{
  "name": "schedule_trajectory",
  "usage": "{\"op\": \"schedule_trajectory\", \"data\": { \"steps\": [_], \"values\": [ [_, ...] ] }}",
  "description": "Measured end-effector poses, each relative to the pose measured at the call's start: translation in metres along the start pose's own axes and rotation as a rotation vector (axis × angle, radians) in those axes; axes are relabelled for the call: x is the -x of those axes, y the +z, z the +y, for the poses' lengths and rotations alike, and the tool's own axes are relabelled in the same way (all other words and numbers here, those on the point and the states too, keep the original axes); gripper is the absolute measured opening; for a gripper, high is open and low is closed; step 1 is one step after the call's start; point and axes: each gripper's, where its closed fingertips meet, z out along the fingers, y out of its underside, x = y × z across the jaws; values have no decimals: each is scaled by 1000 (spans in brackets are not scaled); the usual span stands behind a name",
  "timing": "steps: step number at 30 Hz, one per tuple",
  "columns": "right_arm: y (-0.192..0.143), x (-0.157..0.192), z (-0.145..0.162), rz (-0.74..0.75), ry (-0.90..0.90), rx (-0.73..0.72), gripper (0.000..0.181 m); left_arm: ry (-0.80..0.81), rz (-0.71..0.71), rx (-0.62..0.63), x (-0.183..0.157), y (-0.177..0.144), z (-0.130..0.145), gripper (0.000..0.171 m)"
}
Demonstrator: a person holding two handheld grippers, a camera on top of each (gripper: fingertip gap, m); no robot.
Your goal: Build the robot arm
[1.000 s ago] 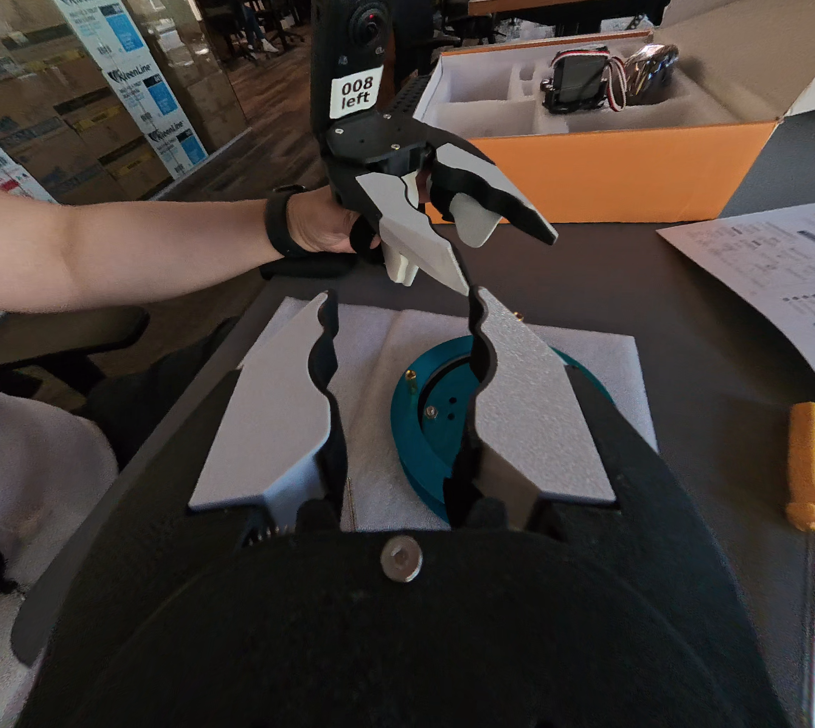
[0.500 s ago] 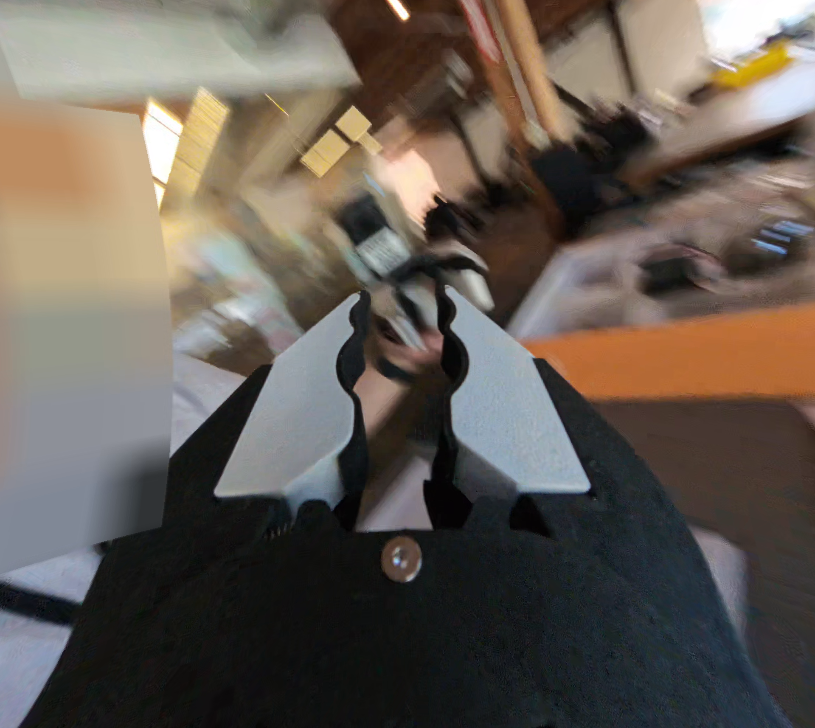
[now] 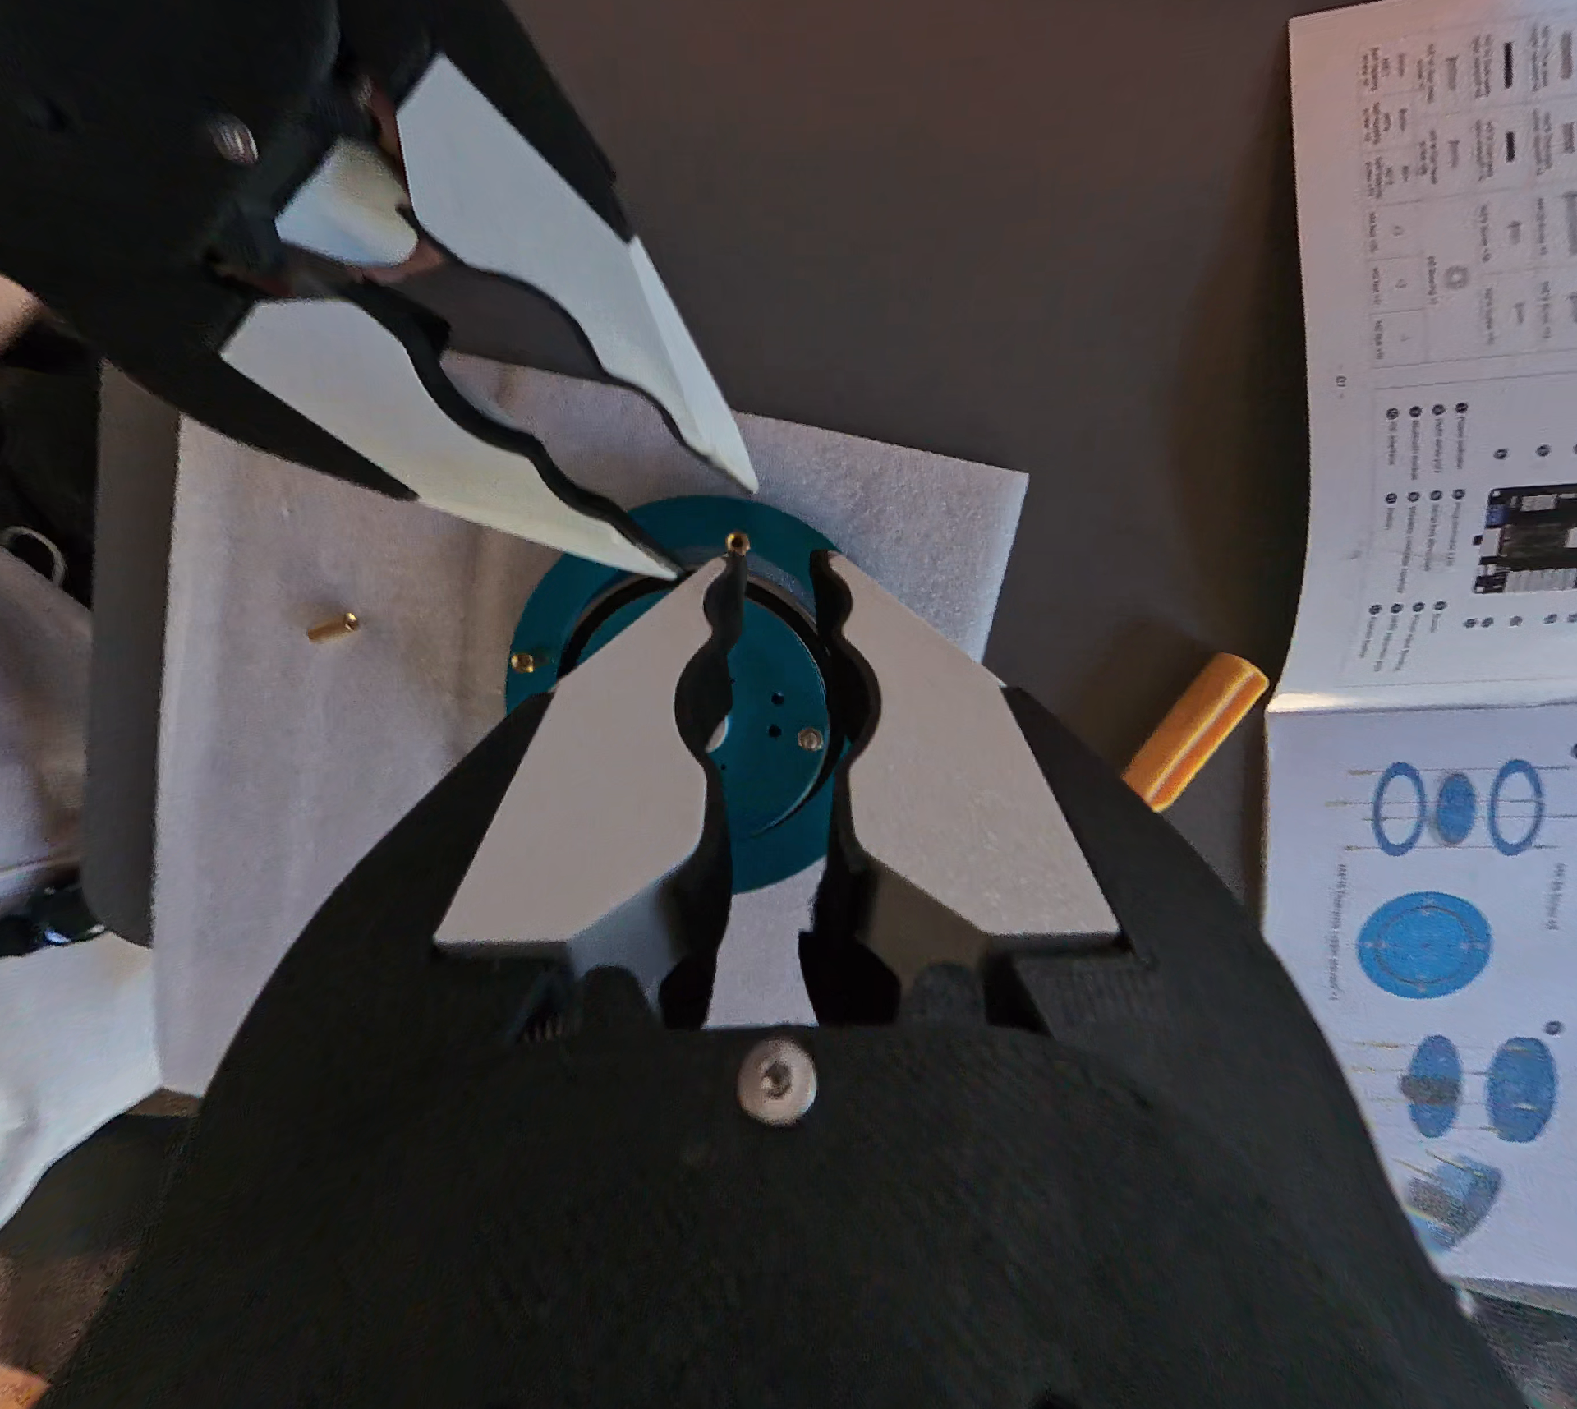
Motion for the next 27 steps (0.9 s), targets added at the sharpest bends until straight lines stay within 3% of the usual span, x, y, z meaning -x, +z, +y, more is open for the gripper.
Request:
{"op": "schedule_trajectory", "data": {
  "steps": [4,10,14,27],
  "values": [
    [5,7,-9,-35,69,3,14,26,-68,13,7,5,3,18],
    [16,7,1,-2,69,94,14,58,-78,31,5,9,6,6],
    [18,10,5,-2,69,130,5,84,-77,77,2,13,12,5],
    [21,10,5,6,164,121,5,166,-167,98,6,19,12,3]
  ]
}}
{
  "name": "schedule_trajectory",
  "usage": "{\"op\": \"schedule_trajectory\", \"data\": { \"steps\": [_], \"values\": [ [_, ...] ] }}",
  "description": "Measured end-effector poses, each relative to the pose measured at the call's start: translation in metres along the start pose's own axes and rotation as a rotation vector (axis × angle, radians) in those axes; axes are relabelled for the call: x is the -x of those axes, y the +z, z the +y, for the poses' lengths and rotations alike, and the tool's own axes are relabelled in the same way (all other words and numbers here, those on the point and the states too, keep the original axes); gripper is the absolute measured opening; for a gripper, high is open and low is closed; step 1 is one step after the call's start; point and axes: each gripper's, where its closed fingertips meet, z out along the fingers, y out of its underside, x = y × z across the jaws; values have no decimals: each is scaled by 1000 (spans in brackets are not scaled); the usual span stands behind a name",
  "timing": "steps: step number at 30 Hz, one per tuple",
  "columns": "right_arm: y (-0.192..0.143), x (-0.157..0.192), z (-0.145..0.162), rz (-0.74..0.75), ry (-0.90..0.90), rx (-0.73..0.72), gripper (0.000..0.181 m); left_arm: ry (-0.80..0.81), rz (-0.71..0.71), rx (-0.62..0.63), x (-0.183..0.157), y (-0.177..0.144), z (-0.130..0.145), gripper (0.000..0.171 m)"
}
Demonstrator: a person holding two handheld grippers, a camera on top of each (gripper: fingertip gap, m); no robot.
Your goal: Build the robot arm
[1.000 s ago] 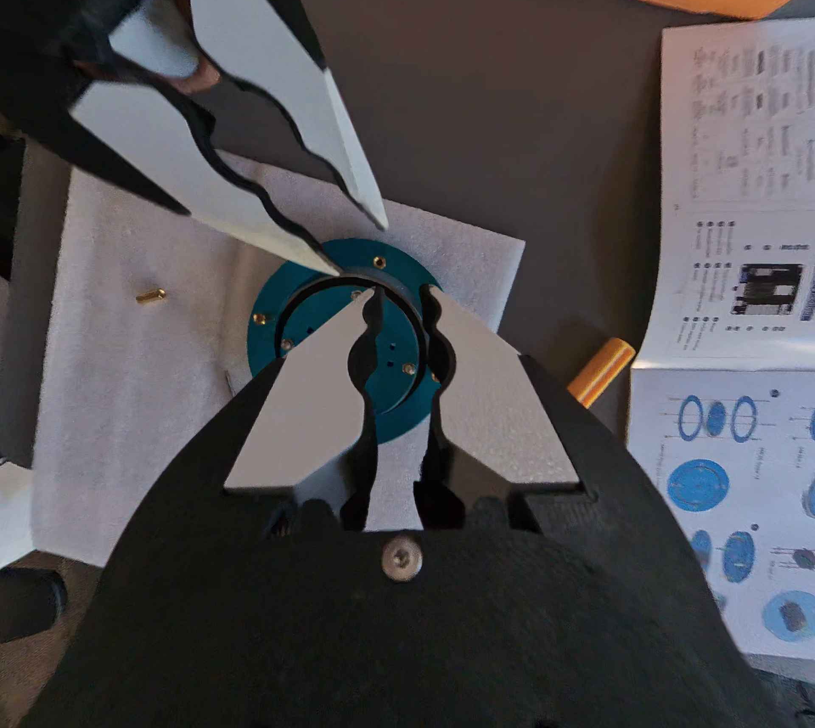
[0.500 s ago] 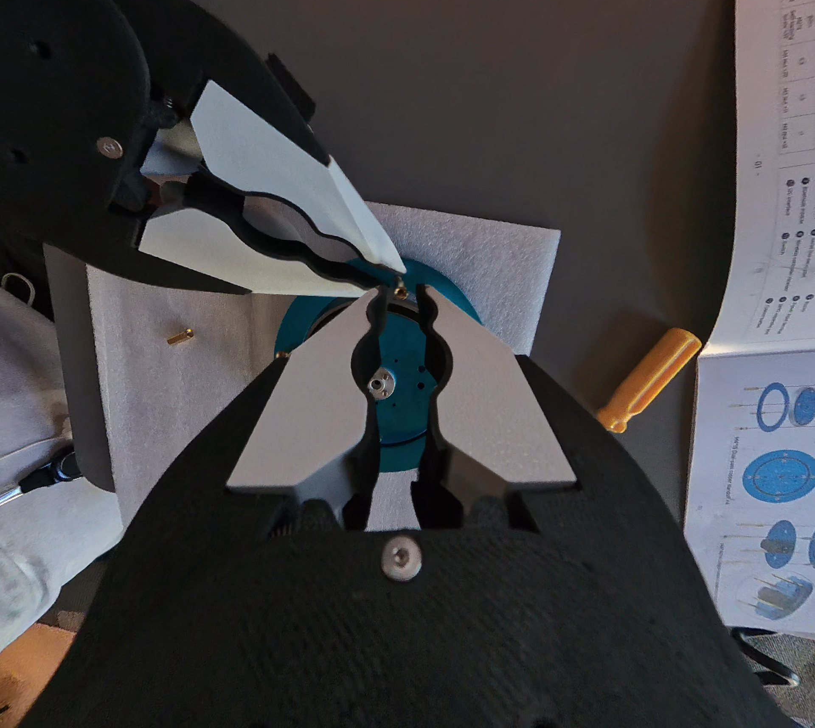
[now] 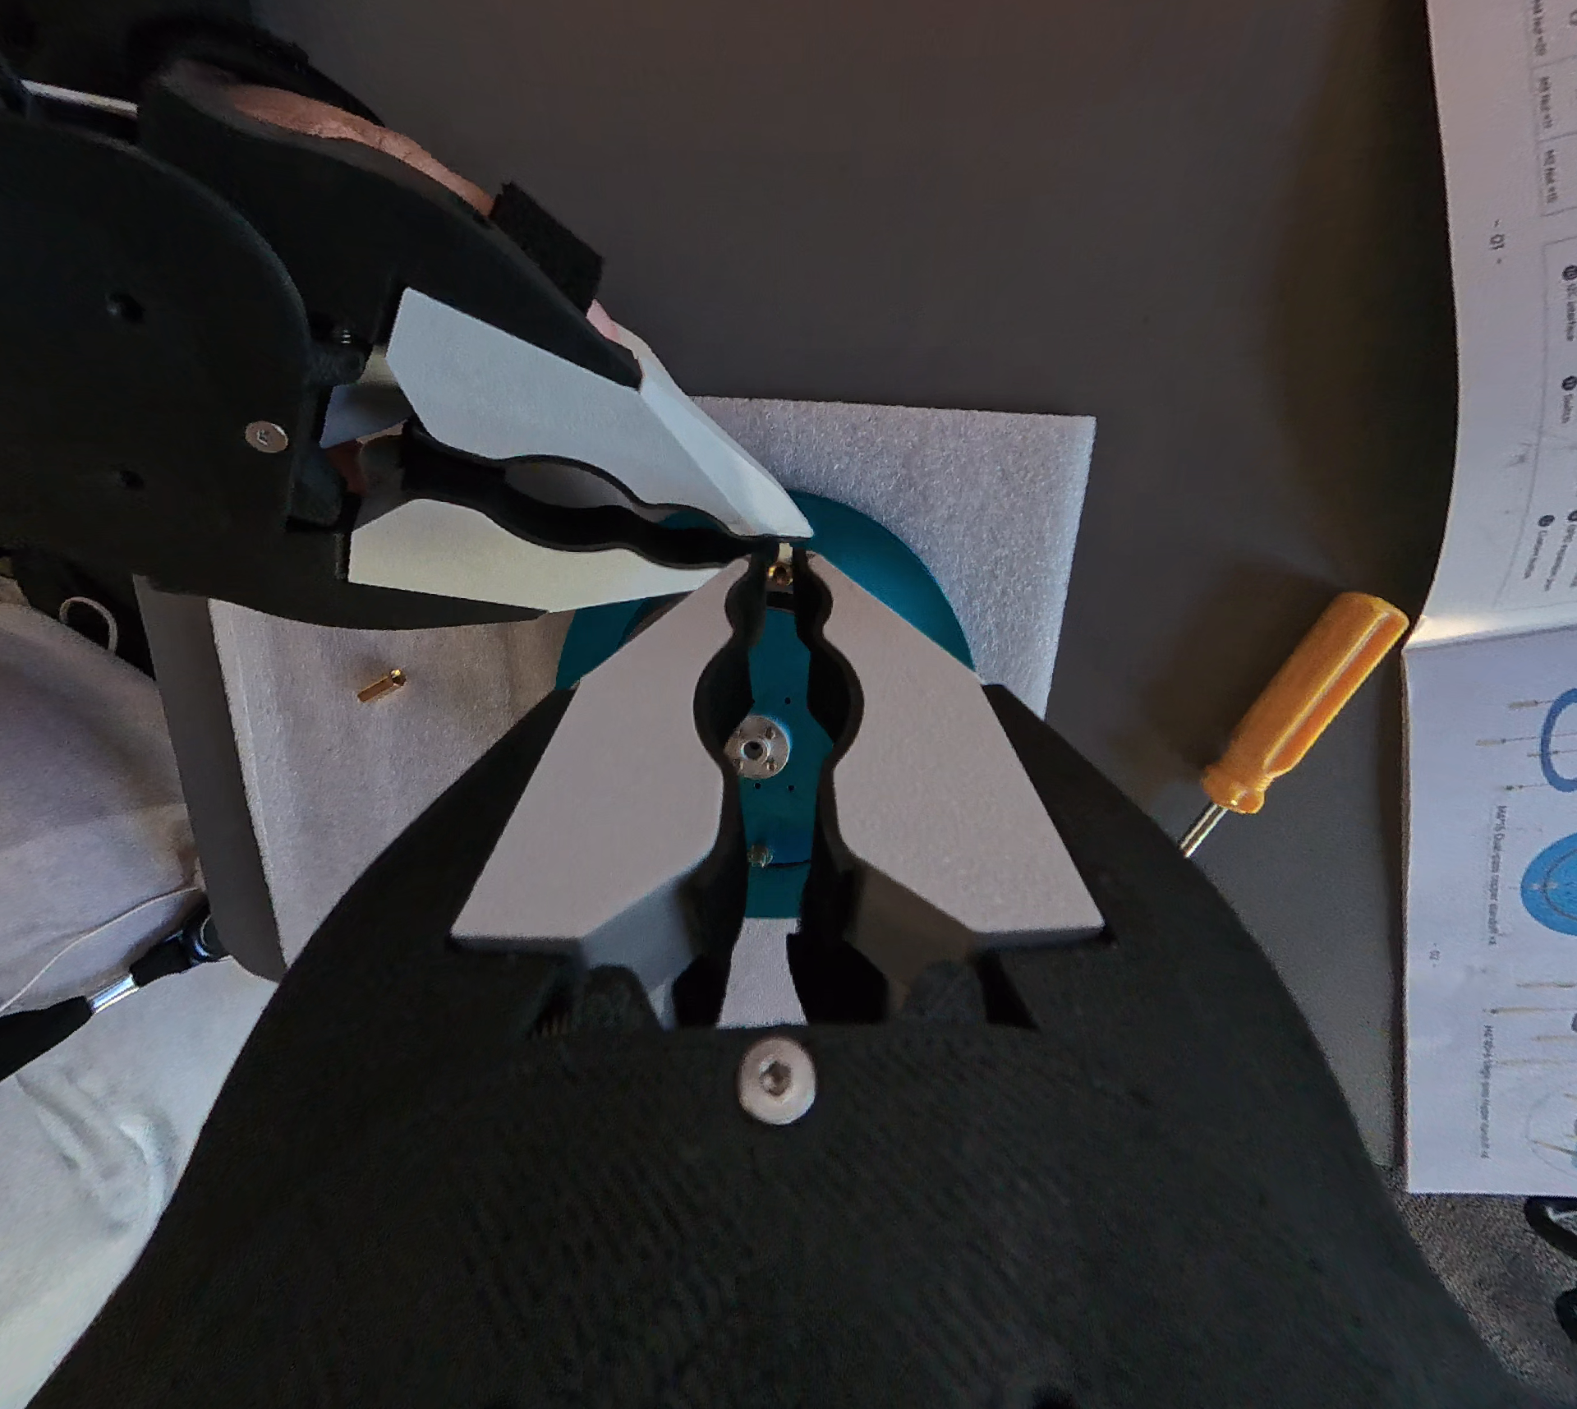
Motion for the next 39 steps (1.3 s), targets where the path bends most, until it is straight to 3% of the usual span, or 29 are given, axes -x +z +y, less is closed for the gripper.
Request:
{"op": "schedule_trajectory", "data": {
  "steps": [3,9,13,17,23,26,34,37,39],
  "values": [
    [-1,2,1,-15,-41,0,5,5,-8,-7,1,0,-1,1],
    [-1,3,-1,39,-341,-12,4,34,-46,-2,2,0,-1,2],
    [-6,1,-5,52,-172,-76,23,40,-53,-3,2,0,-1,2],
    [-9,-8,-2,56,8,-119,26,37,-53,-2,2,1,-1,2],
    [-1,-2,3,-21,96,-85,22,36,-54,-2,3,1,-1,2],
    [-1,2,0,-56,79,-98,5,32,-54,-1,3,1,0,2],
    [-1,2,-1,73,-439,-62,6,36,-57,-1,3,1,0,2],
    [-1,-2,-1,105,-439,-95,24,39,-60,-2,3,1,-1,2],
    [2,-5,5,67,-318,-70,25,39,-60,-2,3,1,-1,3]
  ]
}}
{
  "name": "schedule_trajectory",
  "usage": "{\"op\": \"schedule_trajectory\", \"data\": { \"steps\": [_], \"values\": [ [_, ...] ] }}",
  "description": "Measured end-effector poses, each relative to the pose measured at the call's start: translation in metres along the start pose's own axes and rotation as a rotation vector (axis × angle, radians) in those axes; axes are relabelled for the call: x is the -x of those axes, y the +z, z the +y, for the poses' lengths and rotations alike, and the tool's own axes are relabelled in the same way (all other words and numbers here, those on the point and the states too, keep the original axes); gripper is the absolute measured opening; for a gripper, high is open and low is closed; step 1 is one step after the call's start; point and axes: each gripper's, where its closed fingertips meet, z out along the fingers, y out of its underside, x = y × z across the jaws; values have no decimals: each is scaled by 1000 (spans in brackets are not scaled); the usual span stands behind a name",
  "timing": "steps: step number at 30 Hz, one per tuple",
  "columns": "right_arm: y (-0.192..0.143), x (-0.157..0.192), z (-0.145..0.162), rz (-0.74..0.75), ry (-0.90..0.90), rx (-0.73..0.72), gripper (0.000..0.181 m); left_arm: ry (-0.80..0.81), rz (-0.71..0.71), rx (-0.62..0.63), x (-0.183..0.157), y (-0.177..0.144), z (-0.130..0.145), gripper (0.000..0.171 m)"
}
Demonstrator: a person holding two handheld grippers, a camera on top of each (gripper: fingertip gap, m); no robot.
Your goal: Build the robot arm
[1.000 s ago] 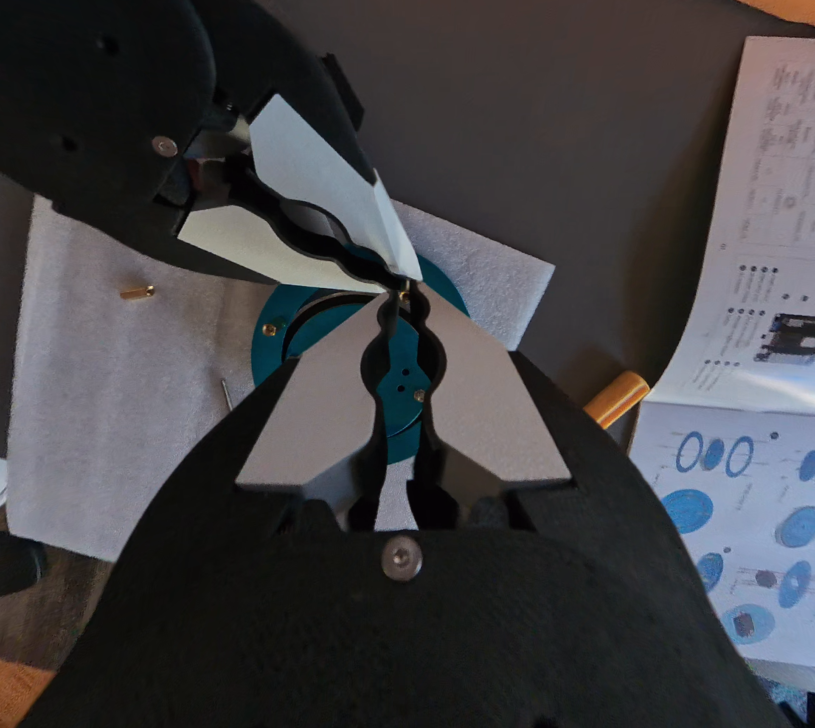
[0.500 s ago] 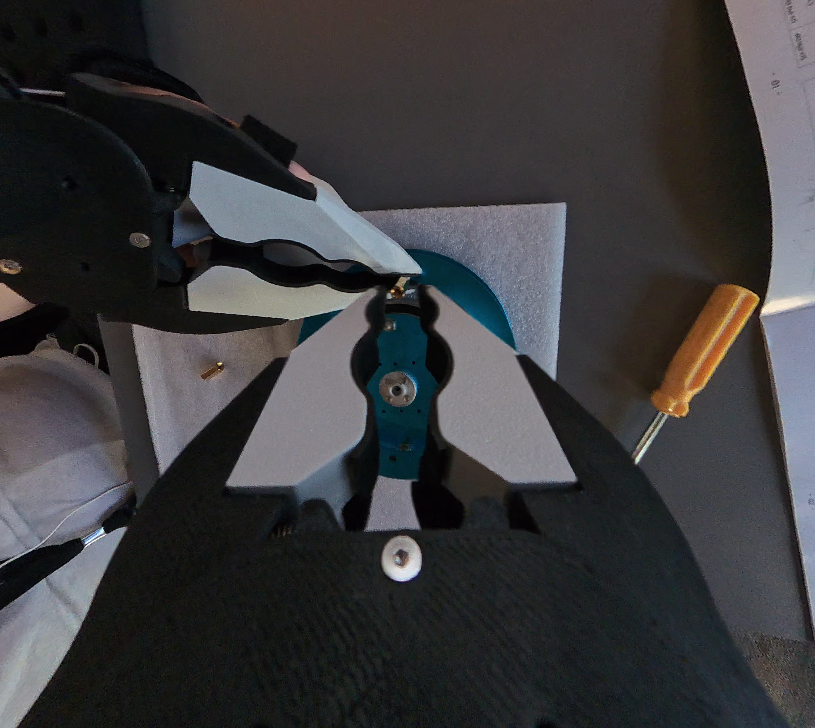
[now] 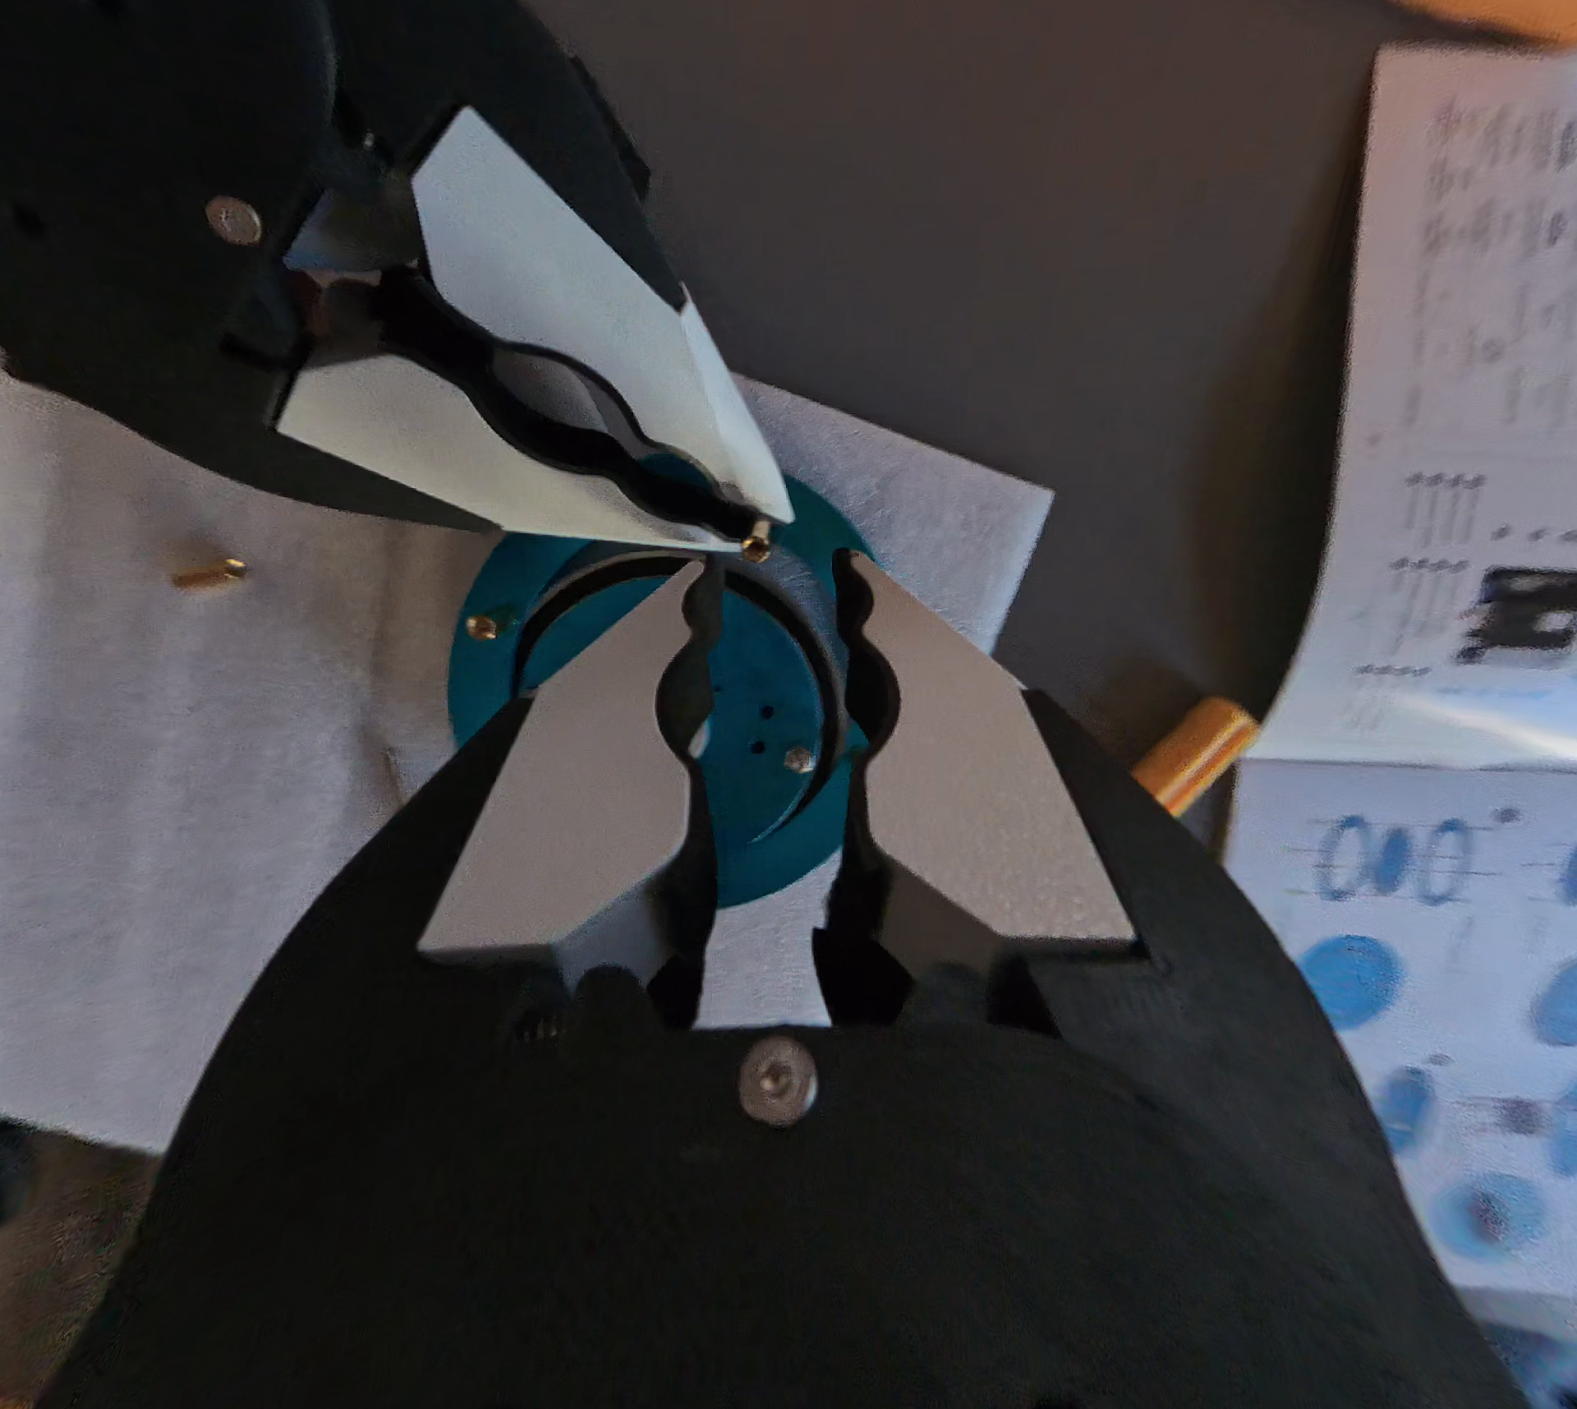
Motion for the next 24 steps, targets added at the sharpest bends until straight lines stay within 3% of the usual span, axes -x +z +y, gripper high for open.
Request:
{"op": "schedule_trajectory", "data": {
  "steps": [3,6,13,16,24],
  "values": [
    [3,9,0,-88,150,0,20,-2,1,1,0,0,0,2],
    [4,6,1,-81,161,12,4,1,-2,1,0,0,0,2],
    [4,4,1,-47,-82,4,5,10,-10,3,0,0,0,3],
    [2,1,0,-56,-49,-36,20,25,-22,-6,0,-1,-1,7],
    [-15,8,-12,-92,-81,-187,17,-21,-24,-19,3,-13,0,15]
  ]
}}
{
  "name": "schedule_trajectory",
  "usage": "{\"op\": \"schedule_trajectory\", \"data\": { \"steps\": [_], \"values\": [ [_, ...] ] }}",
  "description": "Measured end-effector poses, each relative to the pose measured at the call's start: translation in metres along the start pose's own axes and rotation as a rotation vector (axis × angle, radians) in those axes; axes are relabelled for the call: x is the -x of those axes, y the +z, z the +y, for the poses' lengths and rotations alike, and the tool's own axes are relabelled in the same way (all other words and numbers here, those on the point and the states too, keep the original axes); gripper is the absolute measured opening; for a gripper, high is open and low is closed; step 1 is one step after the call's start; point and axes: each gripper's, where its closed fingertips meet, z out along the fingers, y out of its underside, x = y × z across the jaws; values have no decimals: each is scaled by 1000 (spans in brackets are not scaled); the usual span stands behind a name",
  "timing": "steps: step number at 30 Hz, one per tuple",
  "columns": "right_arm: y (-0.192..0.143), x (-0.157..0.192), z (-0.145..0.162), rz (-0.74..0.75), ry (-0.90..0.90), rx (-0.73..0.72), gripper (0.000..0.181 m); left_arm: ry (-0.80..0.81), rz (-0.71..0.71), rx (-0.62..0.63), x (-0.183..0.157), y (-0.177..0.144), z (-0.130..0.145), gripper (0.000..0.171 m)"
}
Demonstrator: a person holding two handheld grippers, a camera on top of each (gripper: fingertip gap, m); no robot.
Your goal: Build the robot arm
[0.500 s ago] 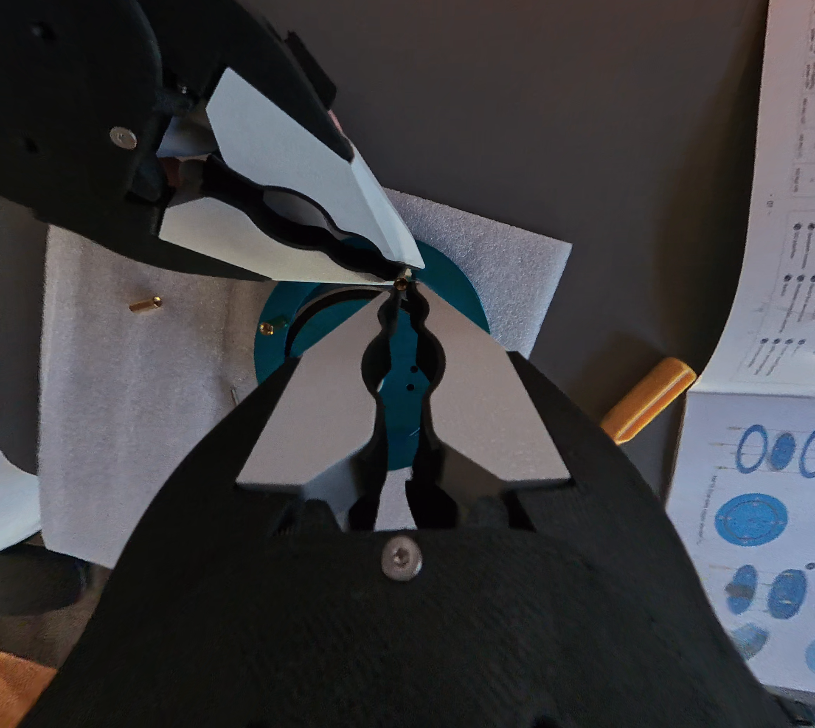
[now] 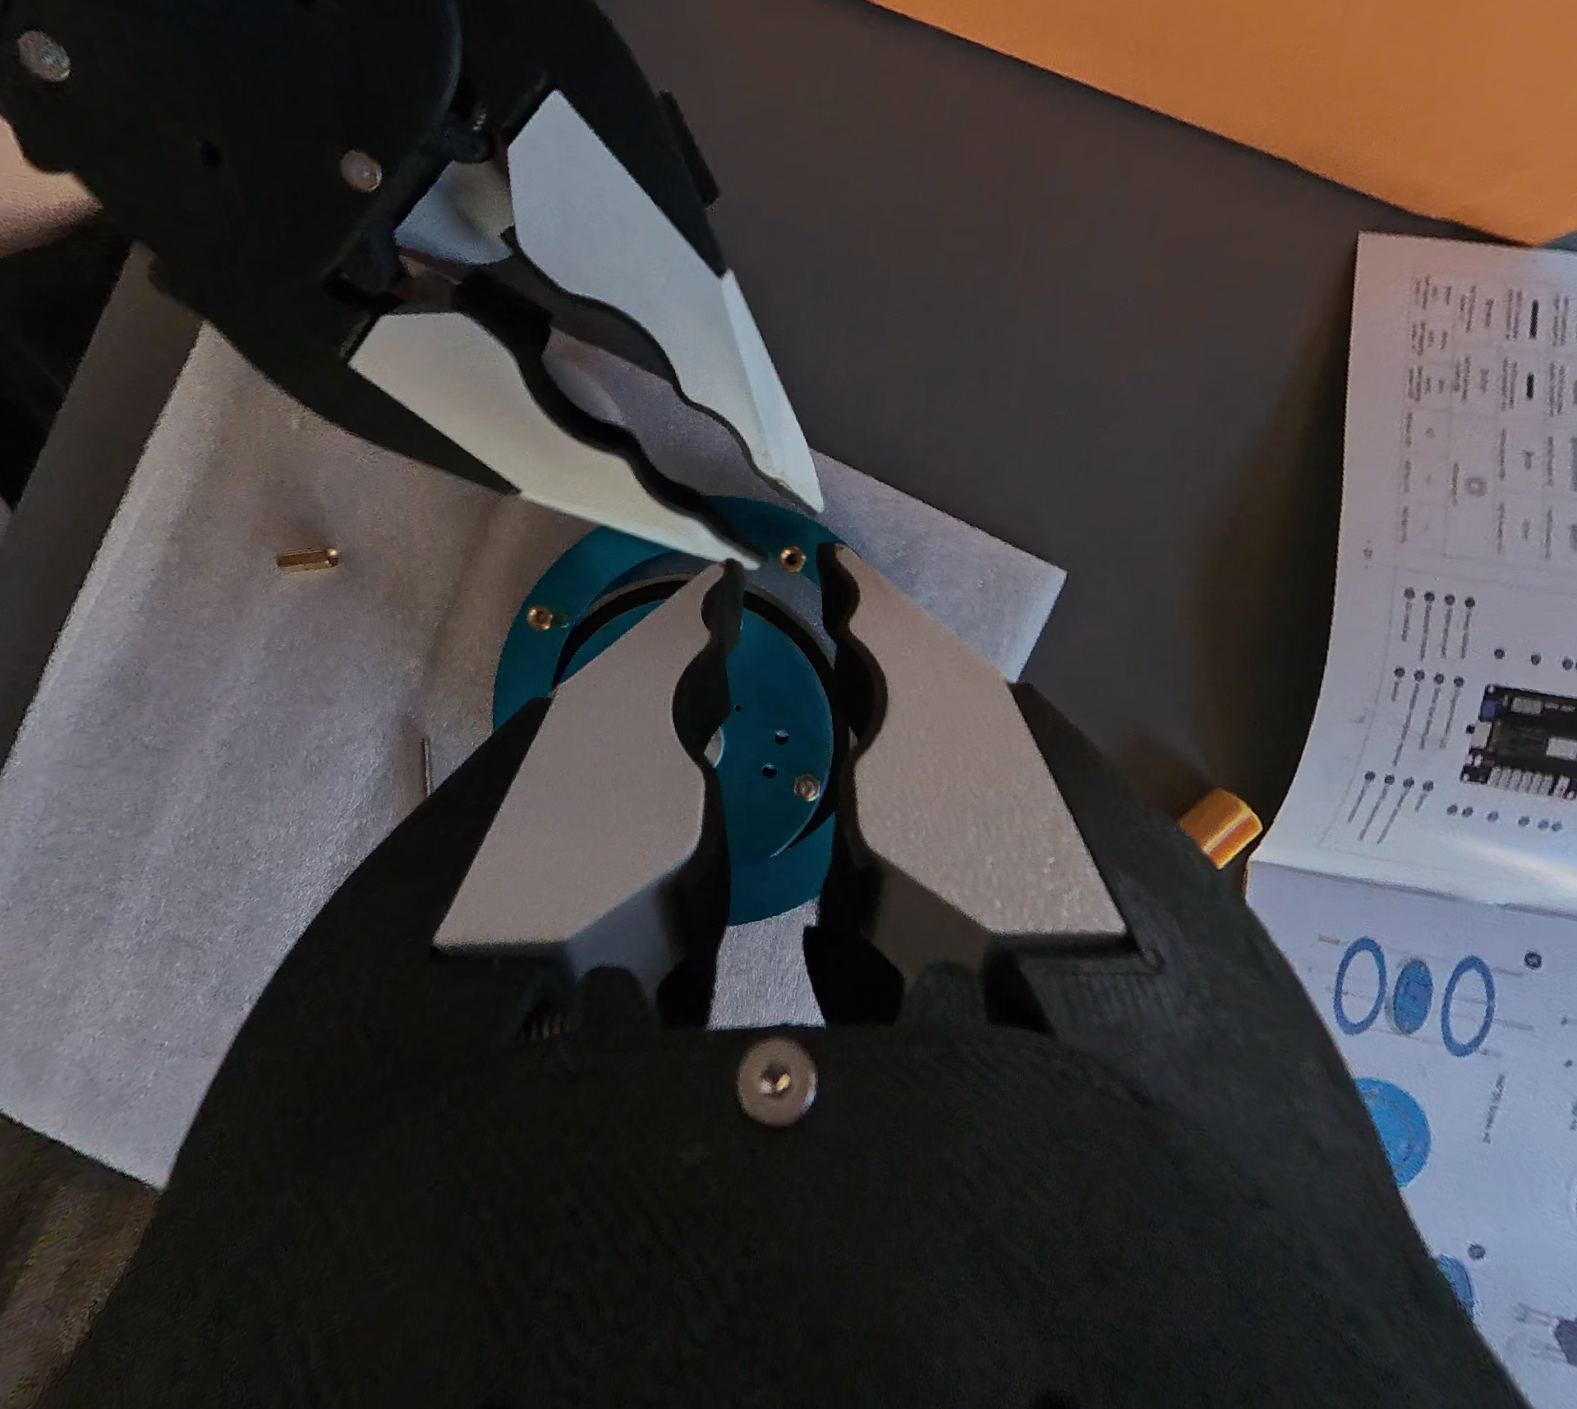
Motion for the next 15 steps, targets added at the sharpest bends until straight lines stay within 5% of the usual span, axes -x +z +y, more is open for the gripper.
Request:
{"op": "schedule_trajectory", "data": {
  "steps": [15],
  "values": [
    [5,-3,6,28,-82,-32,20,89,107,25,8,2,-4,18]
  ]
}}
